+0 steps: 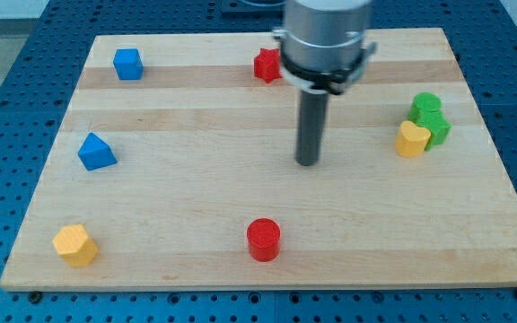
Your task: Slide the yellow hexagon diagonally bottom right to the blue triangle
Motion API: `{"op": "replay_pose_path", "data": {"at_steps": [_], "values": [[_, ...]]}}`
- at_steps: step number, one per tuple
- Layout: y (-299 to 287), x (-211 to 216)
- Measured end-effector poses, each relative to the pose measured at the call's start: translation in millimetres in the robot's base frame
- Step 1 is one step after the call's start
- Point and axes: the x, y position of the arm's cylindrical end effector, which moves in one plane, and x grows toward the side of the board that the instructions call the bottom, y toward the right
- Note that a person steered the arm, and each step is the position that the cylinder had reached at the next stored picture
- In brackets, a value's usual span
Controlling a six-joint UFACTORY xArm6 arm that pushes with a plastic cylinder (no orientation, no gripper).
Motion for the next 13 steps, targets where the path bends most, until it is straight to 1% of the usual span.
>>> {"op": "replay_pose_path", "data": {"at_steps": [1,2,3,4,5,6,7,8,9,10,11,12,13], "values": [[-67,0],[-162,16],[-235,34],[-254,35],[-288,44],[-331,68],[-332,70],[-332,91],[-331,142],[-326,160],[-306,158],[-270,127],[-248,115]]}}
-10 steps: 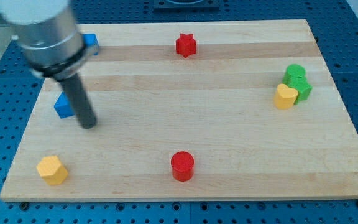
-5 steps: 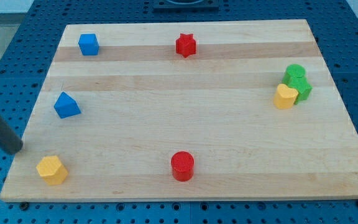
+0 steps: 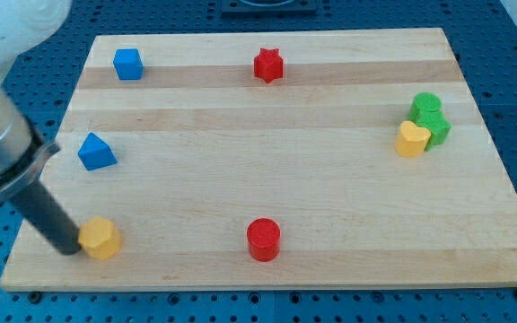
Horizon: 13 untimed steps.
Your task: Slide the yellow hexagon diagonally bottom right to the blue triangle
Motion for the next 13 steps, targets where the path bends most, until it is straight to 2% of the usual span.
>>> {"op": "replay_pose_path", "data": {"at_steps": [1,2,3,4,6,9,11,12,13], "values": [[42,-39],[43,-40],[29,-40],[-39,-40],[-49,25],[55,24],[111,-25],[111,-25],[77,-21]]}}
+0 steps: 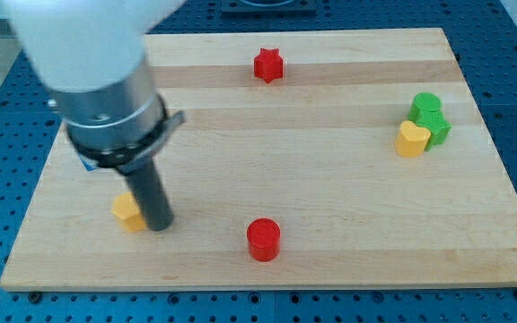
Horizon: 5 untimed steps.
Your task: Slide the yellow hexagon diagonally bottom right to the blue triangle
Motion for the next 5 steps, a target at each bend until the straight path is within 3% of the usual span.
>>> {"op": "replay_pose_path", "data": {"at_steps": [3,4,5], "values": [[-7,23],[-49,33],[-55,20]]}}
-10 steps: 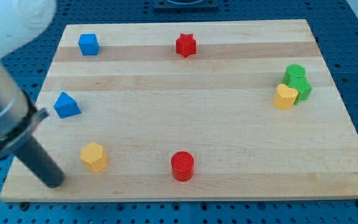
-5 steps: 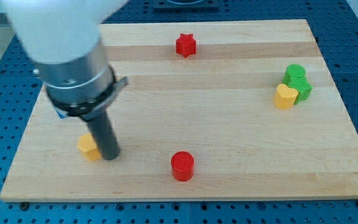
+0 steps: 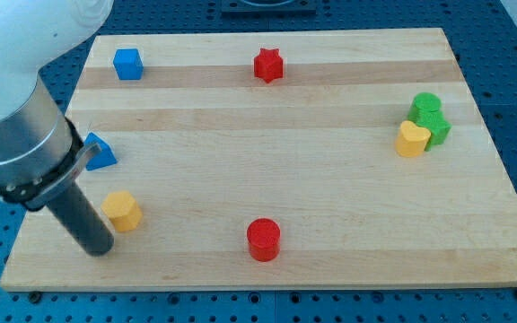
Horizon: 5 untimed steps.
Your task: Slide the yellow hexagon diagonally bottom right to the blue triangle
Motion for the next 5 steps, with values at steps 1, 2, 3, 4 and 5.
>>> {"op": "replay_pose_path", "data": {"at_steps": [1,2,3,4,5], "values": [[12,-56],[40,-102],[68,-137],[35,-126],[2,-130]]}}
